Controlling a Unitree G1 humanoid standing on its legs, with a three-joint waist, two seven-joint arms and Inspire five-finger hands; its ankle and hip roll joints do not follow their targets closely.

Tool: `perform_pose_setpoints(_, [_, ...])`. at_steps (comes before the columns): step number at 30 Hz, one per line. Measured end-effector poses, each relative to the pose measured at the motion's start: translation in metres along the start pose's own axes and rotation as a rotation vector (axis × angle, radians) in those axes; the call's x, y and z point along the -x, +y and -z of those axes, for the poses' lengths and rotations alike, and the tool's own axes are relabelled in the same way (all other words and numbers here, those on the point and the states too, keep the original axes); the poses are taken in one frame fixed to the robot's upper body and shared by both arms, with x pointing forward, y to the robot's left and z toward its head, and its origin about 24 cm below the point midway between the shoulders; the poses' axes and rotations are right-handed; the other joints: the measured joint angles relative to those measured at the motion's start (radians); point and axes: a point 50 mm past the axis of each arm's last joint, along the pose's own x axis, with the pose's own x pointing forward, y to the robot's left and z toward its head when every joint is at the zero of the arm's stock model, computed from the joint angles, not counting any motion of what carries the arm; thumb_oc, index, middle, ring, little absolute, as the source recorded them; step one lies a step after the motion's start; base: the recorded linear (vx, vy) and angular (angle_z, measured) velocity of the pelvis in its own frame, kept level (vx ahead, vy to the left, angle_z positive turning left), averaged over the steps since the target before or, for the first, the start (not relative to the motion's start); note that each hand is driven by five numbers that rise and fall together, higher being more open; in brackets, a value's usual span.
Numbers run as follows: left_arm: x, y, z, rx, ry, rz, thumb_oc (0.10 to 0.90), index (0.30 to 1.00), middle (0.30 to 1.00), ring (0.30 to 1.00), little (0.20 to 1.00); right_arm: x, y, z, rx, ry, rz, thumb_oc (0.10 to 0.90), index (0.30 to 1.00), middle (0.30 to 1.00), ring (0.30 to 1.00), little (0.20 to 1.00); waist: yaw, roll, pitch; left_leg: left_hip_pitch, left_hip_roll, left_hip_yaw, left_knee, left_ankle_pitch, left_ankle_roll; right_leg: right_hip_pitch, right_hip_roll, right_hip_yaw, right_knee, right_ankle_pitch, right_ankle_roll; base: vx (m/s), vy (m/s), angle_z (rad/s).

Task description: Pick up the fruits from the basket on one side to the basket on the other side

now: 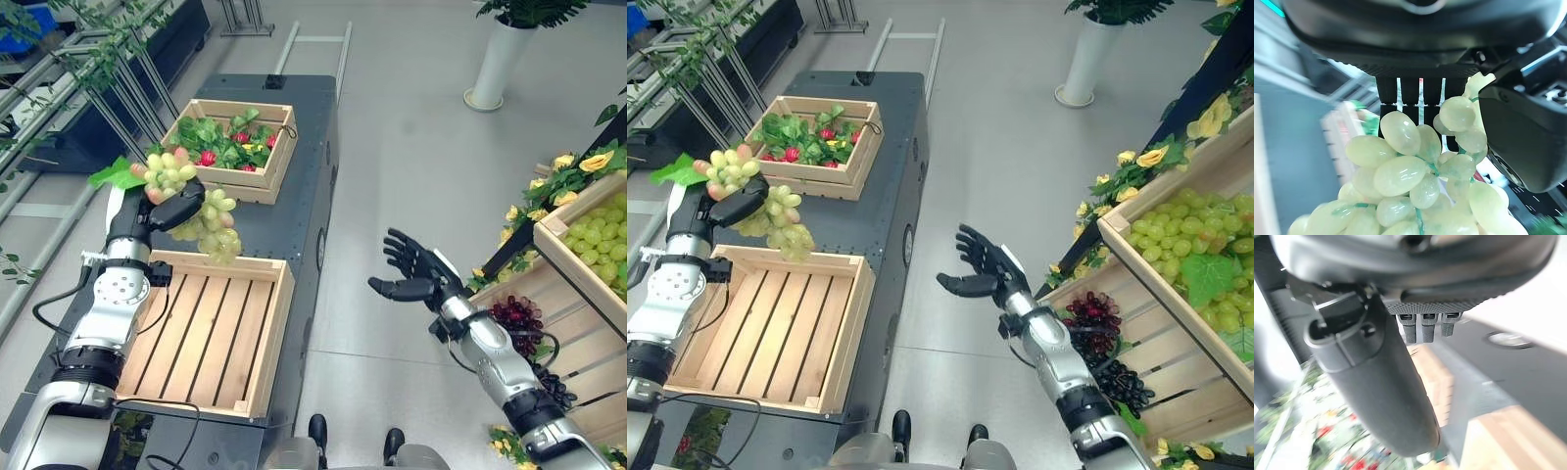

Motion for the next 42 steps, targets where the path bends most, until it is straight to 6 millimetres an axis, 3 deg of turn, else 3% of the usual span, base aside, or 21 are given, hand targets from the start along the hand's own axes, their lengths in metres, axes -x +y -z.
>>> perform_pose_setpoints(4, [-0.018,-0.003,-0.031,-0.027,-0.098,0.037,0.4,0.3,0.3,0.3,0.3,-0.023,0.007,-0.028,0.033,-0.047,-0.058,0.8,0.9,0.9,0.9,0.9,0.005,-0.006,-0.024,0.016,-0.007,-0.002,-0.063,0.037,0.004,0.012,0.006,0.0,-0.057,0.035,0.004,-0.01,-0.082,-0.01])
perform_pose_setpoints(10, [-0.037,-0.016,-0.079,-0.06,-0.251,0.137,0.4,0.3,0.3,0.3,0.3,-0.04,0.021,-0.044,-0.013,-0.034,-0.128,0.8,0.9,0.9,0.9,0.9,0.015,-0.012,-0.028,0.011,-0.008,-0.002,-0.063,0.039,0.005,0.006,0.005,0.002,-0.057,0.038,0.004,-0.01,-0.056,0.0])
perform_pose_setpoints(22, [-0.048,-0.035,-0.142,0.013,-0.425,0.229,0.4,0.3,0.3,0.3,0.3,-0.059,0.04,-0.074,-0.262,-0.045,-0.296,0.8,0.9,0.9,0.9,0.9,-0.005,-0.013,-0.029,0.014,-0.005,0.004,-0.063,0.039,0.004,0.005,0.008,0.009,-0.056,0.041,0.001,0.0,-0.043,-0.02])
perform_pose_setpoints(26, [-0.048,-0.046,-0.15,0.085,-0.438,0.251,0.4,0.3,0.3,0.3,0.3,-0.067,0.049,-0.092,-0.291,-0.091,-0.338,0.8,0.9,0.9,0.9,0.9,-0.009,-0.013,-0.029,0.017,-0.003,0.009,-0.063,0.039,0.004,0.005,0.009,0.014,-0.056,0.043,-0.001,0.01,-0.022,-0.04])
perform_pose_setpoints(33, [-0.045,-0.071,-0.146,0.137,-0.409,0.331,0.4,0.3,0.3,0.3,0.3,-0.077,0.063,-0.115,-0.309,-0.148,-0.39,0.8,0.9,0.9,0.9,0.9,-0.009,-0.013,-0.029,0.027,-0.002,0.03,-0.063,0.039,0.004,0.005,0.01,0.037,-0.056,0.051,-0.001,0.01,-0.001,-0.09])
perform_pose_setpoints(42, [-0.045,-0.081,-0.143,0.157,-0.39,0.352,0.4,0.3,0.3,0.3,0.3,-0.078,0.066,-0.114,-0.335,-0.133,-0.376,0.8,0.9,0.9,0.9,0.9,-0.009,-0.019,-0.032,0.036,-0.001,0.045,-0.063,0.039,0.004,0.004,0.013,0.058,-0.057,0.059,-0.002,0.02,-0.002,-0.07])
